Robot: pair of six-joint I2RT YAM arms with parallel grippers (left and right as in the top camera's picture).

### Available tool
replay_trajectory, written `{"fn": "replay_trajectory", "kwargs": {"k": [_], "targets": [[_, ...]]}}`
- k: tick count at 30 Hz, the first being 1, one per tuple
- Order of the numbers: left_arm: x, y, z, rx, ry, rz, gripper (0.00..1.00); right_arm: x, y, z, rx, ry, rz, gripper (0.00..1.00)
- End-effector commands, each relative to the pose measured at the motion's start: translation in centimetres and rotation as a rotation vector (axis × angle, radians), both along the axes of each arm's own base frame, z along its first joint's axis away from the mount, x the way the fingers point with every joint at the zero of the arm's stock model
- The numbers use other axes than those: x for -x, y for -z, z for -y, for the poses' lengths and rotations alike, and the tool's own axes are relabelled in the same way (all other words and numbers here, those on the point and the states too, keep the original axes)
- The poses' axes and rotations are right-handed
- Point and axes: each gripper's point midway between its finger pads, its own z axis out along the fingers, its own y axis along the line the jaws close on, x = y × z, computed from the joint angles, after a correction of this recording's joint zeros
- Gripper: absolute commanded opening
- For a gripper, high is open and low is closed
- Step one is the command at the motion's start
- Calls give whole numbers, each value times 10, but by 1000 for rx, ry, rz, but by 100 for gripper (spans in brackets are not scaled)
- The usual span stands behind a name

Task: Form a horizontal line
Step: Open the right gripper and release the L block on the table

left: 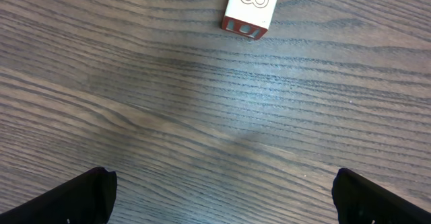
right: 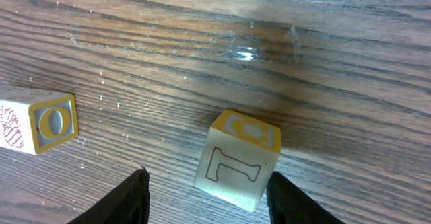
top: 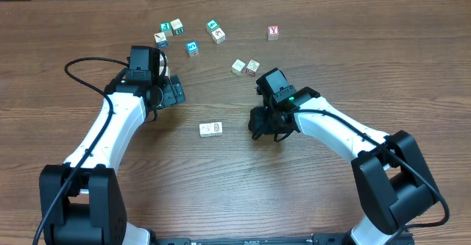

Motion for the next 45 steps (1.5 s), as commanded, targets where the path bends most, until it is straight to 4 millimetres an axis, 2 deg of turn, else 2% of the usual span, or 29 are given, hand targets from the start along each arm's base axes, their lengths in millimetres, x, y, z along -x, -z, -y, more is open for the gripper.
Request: {"fn": "replay_trajectory", "kwargs": {"k": [1,10,12,15,16,18,20,45], "targets": [[-4,-11,-2,-13,4,29,100,2,-3,-4,-15,-29,8,53],[-4,-11,-2,-13,4,29,100,2,-3,-4,-17,-29,7,54],[-4,-11,-2,-13,4,29,100,3,-3,-4,-17,-29,6,64],[-4,-11,-2,-13,4,29,100,3,-3,-4,-17,-29,6,69],[-4,-11,-2,-13,4,29,100,3,-3,-4,-17,-29,6,73],[-4,-11,-2,-13,4,29,100,3,-3,-4,-17,-29,6,89],[-4,-11,-2,-13,4,29,100,3,-3,-4,-17,-29,6,100],[-4,-11,-2,-13,4,29,100,3,-3,-4,-15,-29,4,100]]}}
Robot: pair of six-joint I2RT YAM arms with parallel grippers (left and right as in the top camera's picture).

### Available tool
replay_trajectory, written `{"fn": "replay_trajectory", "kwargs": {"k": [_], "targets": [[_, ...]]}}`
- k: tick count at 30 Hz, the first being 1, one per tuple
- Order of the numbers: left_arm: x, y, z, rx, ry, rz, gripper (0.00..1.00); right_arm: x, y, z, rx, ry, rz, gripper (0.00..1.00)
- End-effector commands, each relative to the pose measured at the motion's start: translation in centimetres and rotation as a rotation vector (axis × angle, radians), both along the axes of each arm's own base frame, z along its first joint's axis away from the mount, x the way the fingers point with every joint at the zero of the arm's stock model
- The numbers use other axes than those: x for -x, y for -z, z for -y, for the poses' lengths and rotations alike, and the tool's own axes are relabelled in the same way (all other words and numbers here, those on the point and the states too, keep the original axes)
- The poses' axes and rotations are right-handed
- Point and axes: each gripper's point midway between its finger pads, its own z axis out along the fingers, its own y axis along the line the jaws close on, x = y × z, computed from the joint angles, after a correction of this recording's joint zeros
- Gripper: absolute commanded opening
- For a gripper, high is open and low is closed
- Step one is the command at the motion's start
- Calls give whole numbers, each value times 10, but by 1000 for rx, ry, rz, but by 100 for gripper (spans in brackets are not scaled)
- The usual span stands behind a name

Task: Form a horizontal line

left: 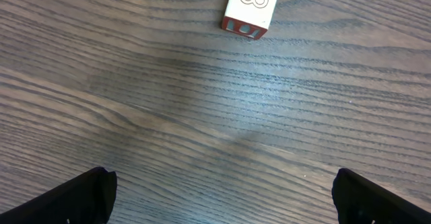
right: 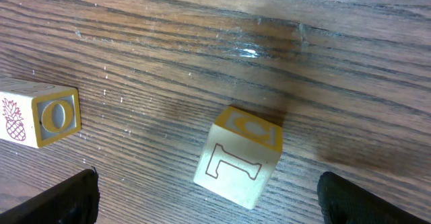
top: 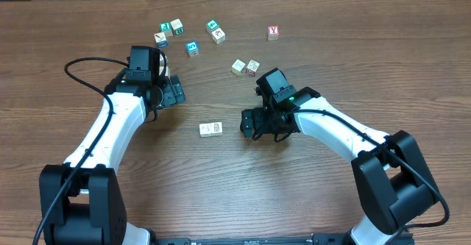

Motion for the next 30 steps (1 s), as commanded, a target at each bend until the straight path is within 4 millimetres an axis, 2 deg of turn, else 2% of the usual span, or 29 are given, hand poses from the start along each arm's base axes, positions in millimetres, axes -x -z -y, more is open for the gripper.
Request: {"fn": "replay_trajectory", "kwargs": {"k": [1,7,11,22,30], "targets": [[-4,-11,-2,-13,4,29,100,1,-3,-2,-9,-8,7,100],[-4,-11,-2,-13,4,29,100,1,-3,-2,-8,-8,7,82],[-4,-11,-2,-13,4,29,100,1,-3,-1,-3,-5,10,78],[-4,-11,-2,-13,4,29,100,-1,-4,-1,-4,-2,13,77],[-4,-11,-2,-13,4,29,100,-25,-35,3,-27,50,45,77]]}}
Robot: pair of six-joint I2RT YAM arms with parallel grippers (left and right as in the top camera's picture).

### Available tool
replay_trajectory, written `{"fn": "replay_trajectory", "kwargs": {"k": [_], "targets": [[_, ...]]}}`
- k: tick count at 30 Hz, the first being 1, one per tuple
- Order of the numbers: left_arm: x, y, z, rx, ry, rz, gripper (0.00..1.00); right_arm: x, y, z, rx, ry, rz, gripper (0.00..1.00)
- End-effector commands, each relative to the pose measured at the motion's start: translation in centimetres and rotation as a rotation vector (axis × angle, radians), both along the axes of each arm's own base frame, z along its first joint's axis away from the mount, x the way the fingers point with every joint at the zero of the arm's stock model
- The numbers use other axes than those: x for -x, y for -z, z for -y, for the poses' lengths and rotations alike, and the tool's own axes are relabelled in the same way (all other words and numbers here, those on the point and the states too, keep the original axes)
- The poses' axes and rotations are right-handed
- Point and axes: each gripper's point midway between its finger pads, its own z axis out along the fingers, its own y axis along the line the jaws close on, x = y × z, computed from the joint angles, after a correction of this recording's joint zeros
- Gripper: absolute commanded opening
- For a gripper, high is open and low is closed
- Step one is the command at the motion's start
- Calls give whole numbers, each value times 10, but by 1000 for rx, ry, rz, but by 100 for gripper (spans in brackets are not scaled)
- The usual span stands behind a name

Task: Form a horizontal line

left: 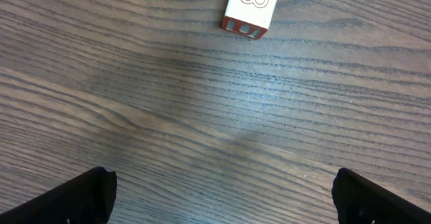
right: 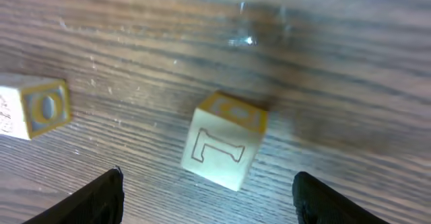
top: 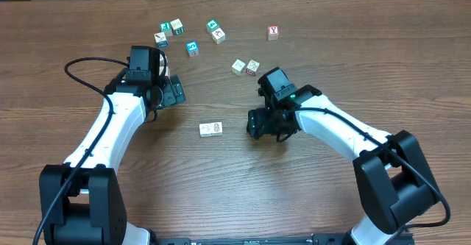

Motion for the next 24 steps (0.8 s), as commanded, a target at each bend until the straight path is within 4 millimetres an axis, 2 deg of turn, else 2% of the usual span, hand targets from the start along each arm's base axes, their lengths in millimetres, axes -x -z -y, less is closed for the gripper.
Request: {"fn": "replay_trajectory", "kwargs": {"k": [1,4,7,8,11,12,16,24], "targets": [[-4,-11,-2,-13,4,29,100,-30,-35,-5,-51,46,83,77],[-4,-11,-2,-13,4,29,100,-38,-46,-4,-62,64,98,76],[-4,-11,-2,-13,4,29,100,-43,-49,-1,-63,96,103,72],[-4,-11,-2,-13,4,29,100,-46,-48,4,-52,130,104,68],[-4,-11,-2,-13,4,30,100,-54,-47,19,3,232,127,47],[-4,-11,-2,-13,4,29,100,-58,-47,27,35,300,141,34],[-4,-11,-2,-13,4,29,100,-55,-43,36,71,372,124,25],[-4,-11,-2,-13,4,29,100,-41,-28,45,101,410,76,4]]}}
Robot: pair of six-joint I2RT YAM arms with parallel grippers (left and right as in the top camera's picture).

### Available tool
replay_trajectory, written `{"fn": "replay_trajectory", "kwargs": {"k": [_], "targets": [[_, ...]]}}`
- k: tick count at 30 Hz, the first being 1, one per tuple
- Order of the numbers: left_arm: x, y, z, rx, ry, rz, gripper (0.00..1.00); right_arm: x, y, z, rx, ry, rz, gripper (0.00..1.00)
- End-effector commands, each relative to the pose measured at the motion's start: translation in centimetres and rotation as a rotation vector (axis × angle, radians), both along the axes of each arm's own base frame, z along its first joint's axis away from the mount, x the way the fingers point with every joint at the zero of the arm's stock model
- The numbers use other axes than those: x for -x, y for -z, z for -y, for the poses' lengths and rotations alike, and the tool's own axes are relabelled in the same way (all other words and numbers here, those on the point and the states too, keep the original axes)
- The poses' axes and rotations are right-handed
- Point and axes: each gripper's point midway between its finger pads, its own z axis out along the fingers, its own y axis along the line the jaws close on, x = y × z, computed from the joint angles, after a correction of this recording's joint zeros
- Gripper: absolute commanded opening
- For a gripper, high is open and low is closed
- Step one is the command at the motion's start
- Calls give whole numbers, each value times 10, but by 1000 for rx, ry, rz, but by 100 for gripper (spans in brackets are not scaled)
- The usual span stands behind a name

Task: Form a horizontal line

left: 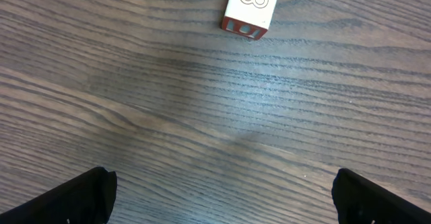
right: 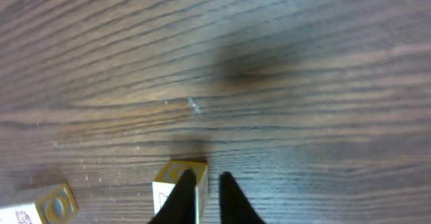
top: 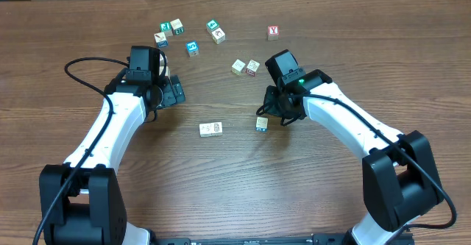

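A yellow-edged block marked 1 [top: 261,123] lies on the wood table right of the pale O block [top: 210,129]; both also show in the right wrist view, the 1 block [right: 176,177] and the O block [right: 54,204]. My right gripper [top: 277,115] hangs just up-right of the 1 block, shut and empty [right: 205,197], its fingers above the block's right edge. My left gripper [top: 174,92] is open over bare wood [left: 222,197], with a red-sided 8 block [left: 250,9] ahead of it.
Several loose blocks lie at the back: a teal and white group [top: 176,33], another pair [top: 215,30], a red Y block [top: 273,32], and two pale blocks [top: 245,67] just behind the right arm. A black cable [top: 81,72] loops from the left arm.
My right gripper was open low around the 1 block; now it is shut, empty, higher and further back-right. The 1 block stays on the table. The left arm is unchanged.
My right gripper stood with its fingers close on either side of the 1 block on the table. Then the fingers were wide apart around it, then somewhat narrower. Now the gripper is shut and drawn back, leaving the block right of the O block. The left arm never moved.
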Motion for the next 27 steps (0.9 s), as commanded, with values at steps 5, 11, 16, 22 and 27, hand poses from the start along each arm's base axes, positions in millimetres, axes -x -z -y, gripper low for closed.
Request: {"fn": "replay_trajectory", "kwargs": {"k": [5,11,16,22,27], "targets": [[-4,-11,-2,-13,4,29,100,1,-3,8,11,53,13,4],[-4,-11,-2,-13,4,29,100,1,-3,13,32,67,14,4],[-4,-11,-2,-13,4,29,100,3,-2,16,50,72,8,4],[-4,-11,-2,-13,4,29,100,11,7,20,64,72,-16,4],[-4,-11,-2,-13,4,29,100,21,17,25,73,95,-45,4]]}}
